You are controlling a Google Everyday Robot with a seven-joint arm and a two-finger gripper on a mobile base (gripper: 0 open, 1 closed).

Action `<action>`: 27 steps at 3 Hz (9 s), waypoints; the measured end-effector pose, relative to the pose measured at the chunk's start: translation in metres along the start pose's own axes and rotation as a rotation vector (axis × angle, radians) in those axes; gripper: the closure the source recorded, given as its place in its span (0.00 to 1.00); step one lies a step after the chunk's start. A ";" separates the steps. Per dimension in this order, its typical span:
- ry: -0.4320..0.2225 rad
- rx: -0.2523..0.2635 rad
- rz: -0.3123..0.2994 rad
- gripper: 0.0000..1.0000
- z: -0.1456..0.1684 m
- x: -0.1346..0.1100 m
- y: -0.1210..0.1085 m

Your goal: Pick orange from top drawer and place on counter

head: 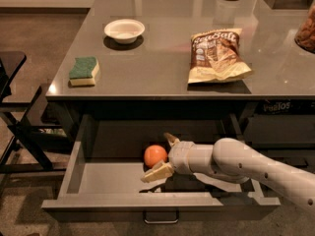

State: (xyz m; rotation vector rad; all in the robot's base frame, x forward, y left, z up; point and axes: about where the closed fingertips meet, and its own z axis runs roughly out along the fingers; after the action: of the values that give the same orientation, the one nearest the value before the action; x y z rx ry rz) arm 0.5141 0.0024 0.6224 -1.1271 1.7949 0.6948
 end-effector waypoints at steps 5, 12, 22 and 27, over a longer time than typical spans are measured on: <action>0.000 -0.001 0.000 1.00 0.000 0.000 0.000; 0.006 -0.022 -0.089 1.00 -0.050 -0.154 0.014; -0.004 -0.141 -0.235 1.00 -0.001 -0.273 -0.119; -0.012 -0.140 -0.241 0.00 -0.001 -0.278 -0.118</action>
Offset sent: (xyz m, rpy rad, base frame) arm 0.0000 0.0000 0.0000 0.0000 0.0000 0.0000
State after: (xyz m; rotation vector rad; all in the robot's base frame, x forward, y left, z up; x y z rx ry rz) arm 0.6758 0.0650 0.8698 -1.4029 1.5852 0.6883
